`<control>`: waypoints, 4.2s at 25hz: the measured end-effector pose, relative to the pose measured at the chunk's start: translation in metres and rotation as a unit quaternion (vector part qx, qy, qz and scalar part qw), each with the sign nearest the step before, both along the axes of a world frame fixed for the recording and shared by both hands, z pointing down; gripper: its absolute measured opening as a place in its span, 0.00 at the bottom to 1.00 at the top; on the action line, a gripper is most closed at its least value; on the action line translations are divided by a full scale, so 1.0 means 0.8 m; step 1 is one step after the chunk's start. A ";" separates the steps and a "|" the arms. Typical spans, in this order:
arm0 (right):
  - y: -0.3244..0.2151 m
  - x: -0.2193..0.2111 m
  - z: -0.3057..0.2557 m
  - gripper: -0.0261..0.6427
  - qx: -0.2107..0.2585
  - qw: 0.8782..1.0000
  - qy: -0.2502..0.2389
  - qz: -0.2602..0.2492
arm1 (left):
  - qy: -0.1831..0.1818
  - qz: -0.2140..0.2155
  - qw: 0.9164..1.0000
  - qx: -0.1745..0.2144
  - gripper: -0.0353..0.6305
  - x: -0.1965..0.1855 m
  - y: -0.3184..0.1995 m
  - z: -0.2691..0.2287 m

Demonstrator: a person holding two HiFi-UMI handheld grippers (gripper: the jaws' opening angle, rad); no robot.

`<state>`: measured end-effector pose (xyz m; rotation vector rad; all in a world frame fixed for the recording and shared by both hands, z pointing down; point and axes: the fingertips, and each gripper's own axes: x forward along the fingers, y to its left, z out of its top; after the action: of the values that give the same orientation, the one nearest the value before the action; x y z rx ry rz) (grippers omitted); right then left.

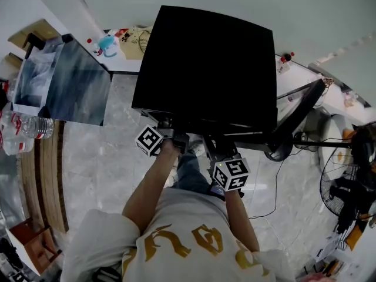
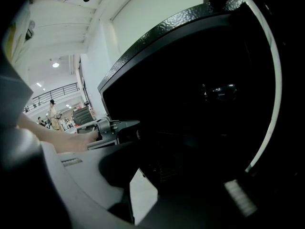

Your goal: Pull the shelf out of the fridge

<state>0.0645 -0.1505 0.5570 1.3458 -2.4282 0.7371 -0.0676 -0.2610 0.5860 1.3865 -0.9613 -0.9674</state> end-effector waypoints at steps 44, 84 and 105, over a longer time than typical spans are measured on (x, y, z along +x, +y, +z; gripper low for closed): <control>0.083 -0.031 -0.048 0.20 0.047 0.999 -0.023 -0.006 | 0.034 0.018 0.998 -0.042 0.08 -0.007 0.146 0.004; 0.096 -0.026 -0.052 0.07 0.060 0.998 0.001 0.008 | 0.052 0.021 0.997 -0.057 0.08 -0.010 0.179 0.005; 0.090 -0.020 -0.050 0.07 0.056 0.998 0.000 0.015 | 0.072 0.014 0.995 -0.068 0.09 -0.011 0.178 0.010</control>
<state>0.0485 -0.0782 0.5171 1.4257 -2.4885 0.6167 -0.0767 -0.1186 0.5944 1.1967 -0.8811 -0.9497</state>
